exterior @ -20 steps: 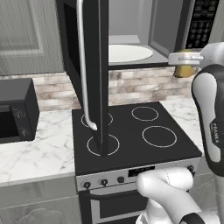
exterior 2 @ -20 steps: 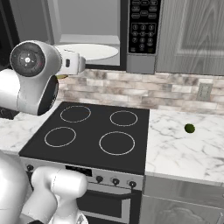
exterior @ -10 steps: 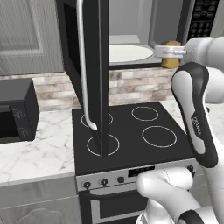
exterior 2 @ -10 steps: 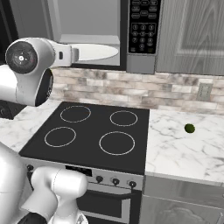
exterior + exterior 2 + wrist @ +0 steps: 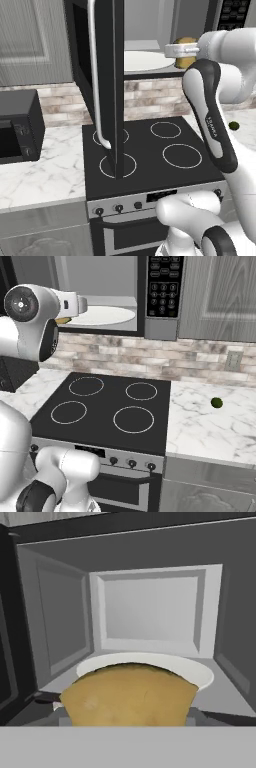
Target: Place the sponge inside the microwave to prepare for sanitizing.
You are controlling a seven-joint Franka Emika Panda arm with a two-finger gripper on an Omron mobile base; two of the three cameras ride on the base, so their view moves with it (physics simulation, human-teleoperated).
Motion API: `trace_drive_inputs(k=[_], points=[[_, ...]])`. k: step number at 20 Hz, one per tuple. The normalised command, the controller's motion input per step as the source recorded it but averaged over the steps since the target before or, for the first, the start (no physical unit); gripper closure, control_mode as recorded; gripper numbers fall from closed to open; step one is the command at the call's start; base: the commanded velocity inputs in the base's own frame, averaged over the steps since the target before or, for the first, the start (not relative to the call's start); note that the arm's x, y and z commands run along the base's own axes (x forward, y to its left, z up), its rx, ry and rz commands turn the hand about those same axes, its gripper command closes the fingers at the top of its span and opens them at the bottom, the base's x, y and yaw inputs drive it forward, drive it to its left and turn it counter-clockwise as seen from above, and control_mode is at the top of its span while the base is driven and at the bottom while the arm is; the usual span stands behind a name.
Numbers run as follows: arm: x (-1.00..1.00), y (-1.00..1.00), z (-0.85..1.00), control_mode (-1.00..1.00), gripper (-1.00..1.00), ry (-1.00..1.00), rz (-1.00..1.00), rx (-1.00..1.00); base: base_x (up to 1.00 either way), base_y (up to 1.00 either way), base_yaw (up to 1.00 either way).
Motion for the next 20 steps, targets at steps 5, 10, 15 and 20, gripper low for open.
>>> trace_drive_inputs(k=[5, 10, 15, 20], points=[[0.35, 0.18, -0.17, -1.0, 1.0, -0.01, 0.0, -0.05, 0.0, 0.0, 0.0], [0.37, 0.06, -0.16, -1.0, 1.0, -0.01, 0.0, -0.03, 0.0, 0.0, 0.0], [0.43, 0.02, -0.03, -1.0, 1.0, 0.0, 0.0, 0.0, 0.0, 0.0, 0.0], [0.34, 0.0, 0.0, -1.0, 1.0, 0.0, 0.02, 0.0, 0.0, 0.0, 0.0]])
